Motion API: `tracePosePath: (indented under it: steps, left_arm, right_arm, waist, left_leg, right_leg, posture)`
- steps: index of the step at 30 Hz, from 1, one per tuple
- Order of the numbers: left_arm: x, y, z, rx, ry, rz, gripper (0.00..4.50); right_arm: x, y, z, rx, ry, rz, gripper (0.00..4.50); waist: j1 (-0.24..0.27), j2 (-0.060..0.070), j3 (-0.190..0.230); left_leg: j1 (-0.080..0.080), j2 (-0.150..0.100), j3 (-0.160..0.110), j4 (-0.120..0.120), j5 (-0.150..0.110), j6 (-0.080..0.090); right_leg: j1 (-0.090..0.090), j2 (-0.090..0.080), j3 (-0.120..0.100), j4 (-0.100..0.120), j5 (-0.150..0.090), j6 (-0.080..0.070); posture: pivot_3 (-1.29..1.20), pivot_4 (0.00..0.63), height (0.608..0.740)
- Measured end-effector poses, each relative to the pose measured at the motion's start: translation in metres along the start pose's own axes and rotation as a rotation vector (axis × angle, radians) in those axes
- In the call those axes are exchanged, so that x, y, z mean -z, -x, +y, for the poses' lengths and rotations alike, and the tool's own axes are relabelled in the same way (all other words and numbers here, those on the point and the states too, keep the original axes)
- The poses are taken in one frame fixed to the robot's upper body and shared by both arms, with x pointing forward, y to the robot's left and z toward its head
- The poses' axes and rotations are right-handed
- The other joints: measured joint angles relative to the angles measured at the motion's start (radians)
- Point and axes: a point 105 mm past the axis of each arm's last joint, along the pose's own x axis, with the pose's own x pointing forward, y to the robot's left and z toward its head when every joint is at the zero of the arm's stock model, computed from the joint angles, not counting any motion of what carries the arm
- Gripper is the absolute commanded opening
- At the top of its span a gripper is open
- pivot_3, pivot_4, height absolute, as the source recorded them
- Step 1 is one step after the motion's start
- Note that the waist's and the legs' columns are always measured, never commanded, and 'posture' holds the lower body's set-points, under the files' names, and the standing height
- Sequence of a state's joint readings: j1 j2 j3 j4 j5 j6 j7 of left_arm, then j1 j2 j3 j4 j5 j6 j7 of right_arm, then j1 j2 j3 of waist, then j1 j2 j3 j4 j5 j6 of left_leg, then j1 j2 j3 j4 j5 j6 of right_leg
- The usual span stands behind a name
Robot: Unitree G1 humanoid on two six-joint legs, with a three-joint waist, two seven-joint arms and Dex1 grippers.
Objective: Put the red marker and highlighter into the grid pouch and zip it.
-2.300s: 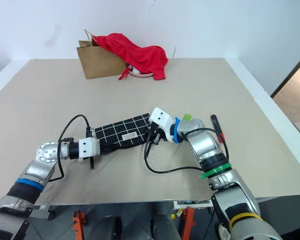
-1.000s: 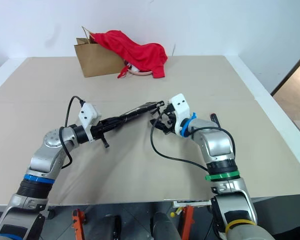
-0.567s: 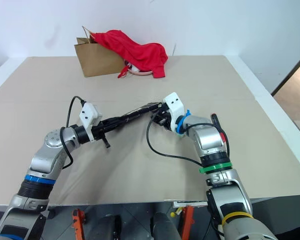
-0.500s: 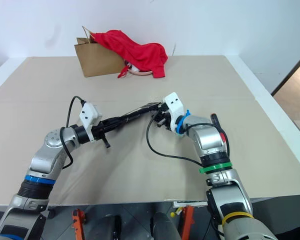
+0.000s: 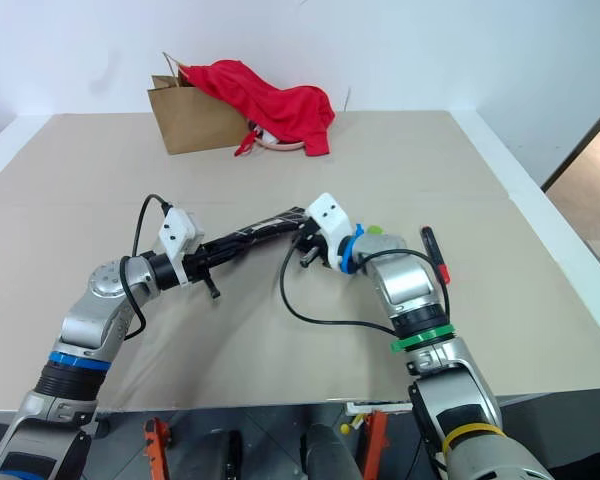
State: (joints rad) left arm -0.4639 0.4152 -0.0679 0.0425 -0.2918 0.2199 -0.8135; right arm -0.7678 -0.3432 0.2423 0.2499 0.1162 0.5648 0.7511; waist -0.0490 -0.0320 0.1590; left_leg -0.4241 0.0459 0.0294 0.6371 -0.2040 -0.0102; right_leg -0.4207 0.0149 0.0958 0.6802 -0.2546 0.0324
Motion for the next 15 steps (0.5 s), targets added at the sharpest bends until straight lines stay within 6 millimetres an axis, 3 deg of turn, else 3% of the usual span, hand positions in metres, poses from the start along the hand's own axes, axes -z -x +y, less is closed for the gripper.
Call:
tracePosePath:
  steps: [5, 15]
  left_arm:
    - [0.002, 0.000, 0.001, -0.002, 0.007, 0.003, 0.00]
    - [0.003, 0.000, 0.001, -0.002, 0.010, 0.002, 0.00]
  right_arm:
    - [-0.011, -0.012, 0.027, -0.099, 0.055, -0.021, 0.08]
    - [-0.034, -0.010, 0.037, -0.163, 0.121, -0.062, 0.08]
  waist:
    - [0.001, 0.000, 0.000]
    - [0.001, 0.000, 0.000]
  left_leg:
    - [0.000, 0.000, 0.000, 0.000, 0.000, 0.000]
    - [0.000, 0.000, -0.001, 0.000, 0.000, 0.000]
  right_leg:
    - [0.000, 0.000, 0.000, 0.000, 0.000, 0.000]
    - [0.000, 0.000, -0.001, 0.000, 0.000, 0.000]
  posture:
    - [0.00, 0.150, 0.740]
    - [0.00, 0.150, 0.740]
